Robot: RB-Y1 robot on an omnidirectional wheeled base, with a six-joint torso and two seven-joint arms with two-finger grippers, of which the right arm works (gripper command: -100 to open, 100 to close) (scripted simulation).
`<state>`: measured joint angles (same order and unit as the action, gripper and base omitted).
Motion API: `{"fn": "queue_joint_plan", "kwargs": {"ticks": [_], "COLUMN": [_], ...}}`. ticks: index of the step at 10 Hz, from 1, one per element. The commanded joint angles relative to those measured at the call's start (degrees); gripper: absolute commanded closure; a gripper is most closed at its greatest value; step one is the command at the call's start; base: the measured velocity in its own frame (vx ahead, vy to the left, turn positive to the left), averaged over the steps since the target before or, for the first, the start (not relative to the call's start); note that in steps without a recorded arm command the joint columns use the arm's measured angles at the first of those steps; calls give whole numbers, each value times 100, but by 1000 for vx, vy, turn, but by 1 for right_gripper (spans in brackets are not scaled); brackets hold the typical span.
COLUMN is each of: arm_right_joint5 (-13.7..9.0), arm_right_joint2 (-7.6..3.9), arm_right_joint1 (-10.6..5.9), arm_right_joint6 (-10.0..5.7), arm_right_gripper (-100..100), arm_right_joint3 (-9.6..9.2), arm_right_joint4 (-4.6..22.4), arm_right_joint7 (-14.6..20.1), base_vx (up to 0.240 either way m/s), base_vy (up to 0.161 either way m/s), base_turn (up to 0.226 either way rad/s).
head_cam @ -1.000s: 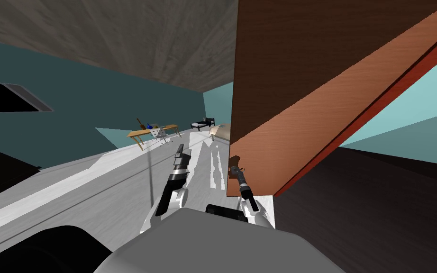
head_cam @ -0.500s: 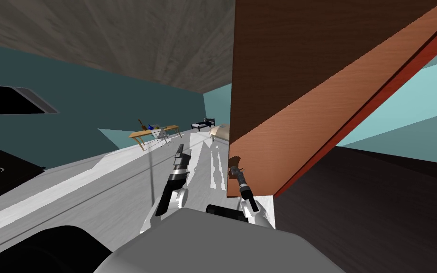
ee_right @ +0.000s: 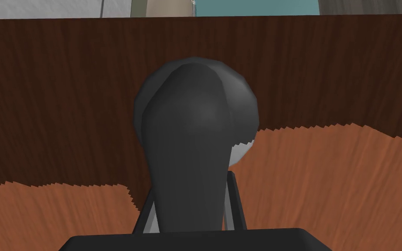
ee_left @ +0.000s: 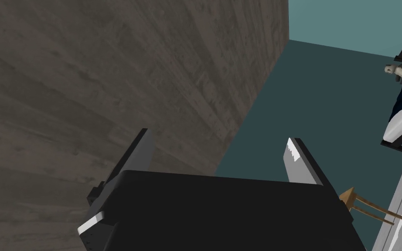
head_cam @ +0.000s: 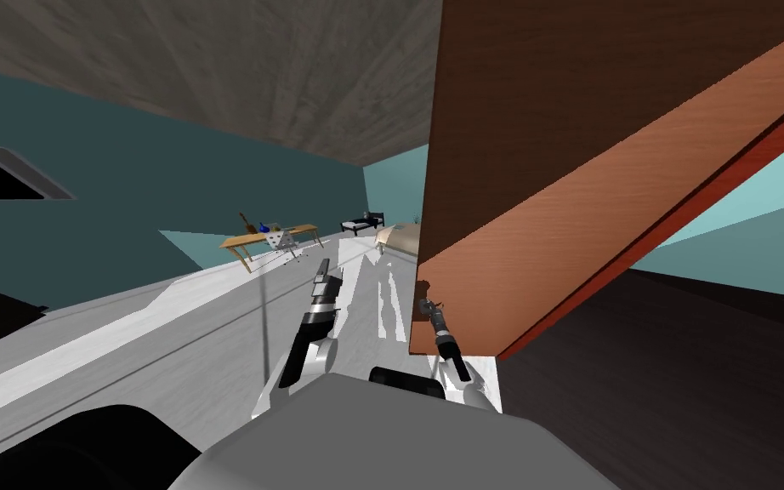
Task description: Push the door open
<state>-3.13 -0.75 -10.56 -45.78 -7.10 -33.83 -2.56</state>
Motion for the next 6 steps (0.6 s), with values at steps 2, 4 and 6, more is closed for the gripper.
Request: {"fn": "queue_joint_plan", "kwargs": {"ticks": [2, 4, 6], "arm_right_joint5": [-127, -208, -208], "arm_right_joint2": [-103, -62, -62], "arm_right_joint1": [-94, -96, -96], "arm_right_joint6": [-58, -61, -61], "arm_right_gripper": [100, 100, 100], "arm_right_joint3": [227, 369, 369], "arm_right_joint4": [109, 102, 102], "arm_right_joint7": [-56, -101, -101], "base_vx": [156, 186, 86], "base_vy": [143, 157, 33], "base_turn": [-88, -100, -4]}}
